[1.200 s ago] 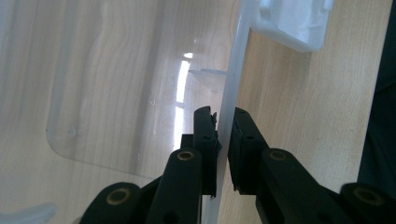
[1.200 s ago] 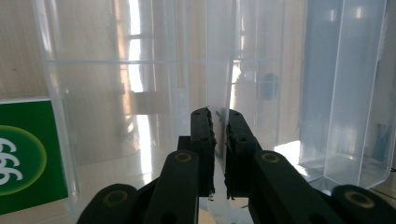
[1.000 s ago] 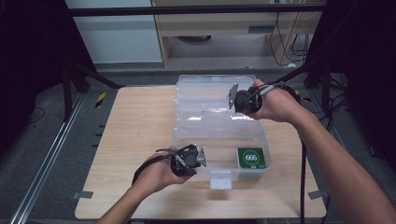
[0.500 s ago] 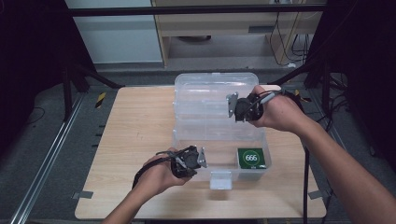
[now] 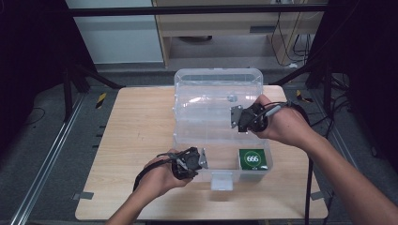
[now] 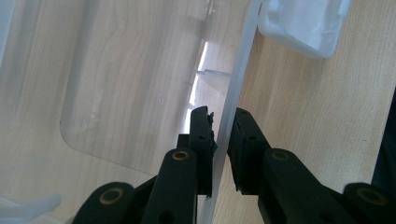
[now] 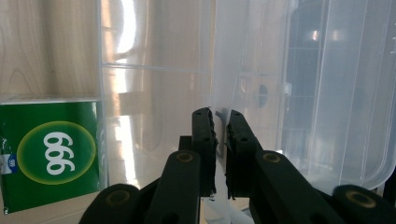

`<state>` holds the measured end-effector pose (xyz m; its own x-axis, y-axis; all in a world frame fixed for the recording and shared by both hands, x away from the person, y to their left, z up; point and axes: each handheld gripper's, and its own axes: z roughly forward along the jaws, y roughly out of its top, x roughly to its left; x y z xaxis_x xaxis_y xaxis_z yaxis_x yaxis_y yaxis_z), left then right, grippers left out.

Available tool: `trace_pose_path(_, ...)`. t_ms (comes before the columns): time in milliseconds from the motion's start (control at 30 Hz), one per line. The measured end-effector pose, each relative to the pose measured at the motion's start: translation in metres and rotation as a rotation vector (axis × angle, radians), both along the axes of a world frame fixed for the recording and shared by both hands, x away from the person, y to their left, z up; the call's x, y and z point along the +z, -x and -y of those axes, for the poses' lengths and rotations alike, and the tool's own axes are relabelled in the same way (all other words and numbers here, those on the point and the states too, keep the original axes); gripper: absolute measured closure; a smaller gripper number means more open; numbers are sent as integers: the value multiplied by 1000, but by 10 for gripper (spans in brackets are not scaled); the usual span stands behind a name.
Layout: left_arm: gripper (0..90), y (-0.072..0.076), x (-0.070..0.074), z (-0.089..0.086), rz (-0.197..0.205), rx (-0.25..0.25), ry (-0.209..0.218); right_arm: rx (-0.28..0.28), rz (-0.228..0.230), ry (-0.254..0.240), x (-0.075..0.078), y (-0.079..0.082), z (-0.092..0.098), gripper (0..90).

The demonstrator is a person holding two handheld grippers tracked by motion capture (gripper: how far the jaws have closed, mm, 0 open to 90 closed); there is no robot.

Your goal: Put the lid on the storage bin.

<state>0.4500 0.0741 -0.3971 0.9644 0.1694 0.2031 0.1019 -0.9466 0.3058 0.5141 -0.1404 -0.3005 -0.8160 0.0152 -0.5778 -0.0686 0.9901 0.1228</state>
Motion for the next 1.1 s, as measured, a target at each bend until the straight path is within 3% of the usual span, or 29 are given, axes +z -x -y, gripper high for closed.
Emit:
trace_pose_path(700, 785, 3, -1, 0, 19, 26, 3, 23, 66, -41, -6, 23, 4, 832)
trace_pose_path(1100, 793, 1, -2, 4, 30, 26, 21, 2, 34, -52, -3, 1, 6, 826)
